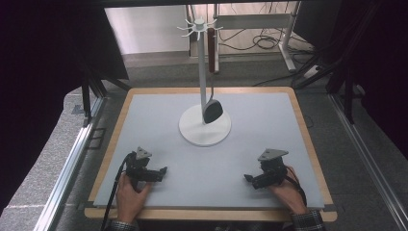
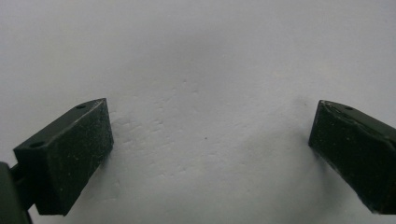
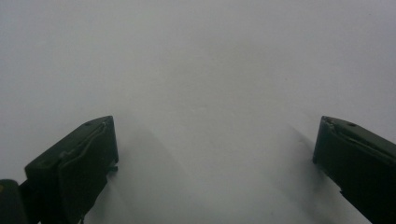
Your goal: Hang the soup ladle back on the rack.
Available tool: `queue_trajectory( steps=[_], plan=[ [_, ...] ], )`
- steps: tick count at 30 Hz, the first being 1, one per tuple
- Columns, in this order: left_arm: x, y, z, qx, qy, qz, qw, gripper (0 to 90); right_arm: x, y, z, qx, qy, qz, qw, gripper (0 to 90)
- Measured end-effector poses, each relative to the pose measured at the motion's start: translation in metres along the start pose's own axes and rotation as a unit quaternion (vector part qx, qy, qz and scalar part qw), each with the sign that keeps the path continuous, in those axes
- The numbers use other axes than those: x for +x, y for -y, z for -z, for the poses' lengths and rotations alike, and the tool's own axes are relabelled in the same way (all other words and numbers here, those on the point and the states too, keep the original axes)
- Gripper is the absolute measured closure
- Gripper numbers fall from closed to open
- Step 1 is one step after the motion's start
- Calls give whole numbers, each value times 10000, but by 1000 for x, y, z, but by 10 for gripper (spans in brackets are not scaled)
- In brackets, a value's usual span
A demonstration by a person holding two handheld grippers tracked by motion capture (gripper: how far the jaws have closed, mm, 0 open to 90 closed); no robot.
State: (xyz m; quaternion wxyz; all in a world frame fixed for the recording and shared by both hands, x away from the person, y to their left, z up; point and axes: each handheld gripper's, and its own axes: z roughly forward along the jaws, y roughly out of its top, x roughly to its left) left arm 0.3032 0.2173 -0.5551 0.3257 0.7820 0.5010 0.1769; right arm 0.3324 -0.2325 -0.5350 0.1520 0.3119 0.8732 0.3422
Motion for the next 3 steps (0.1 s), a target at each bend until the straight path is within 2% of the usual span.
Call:
queue_trajectory(
  steps=[3],
  plan=[
    [0, 0, 0, 4, 5, 3, 10000, 1, 0, 0, 0, -6, -9, -4, 10000, 0]
  ],
)
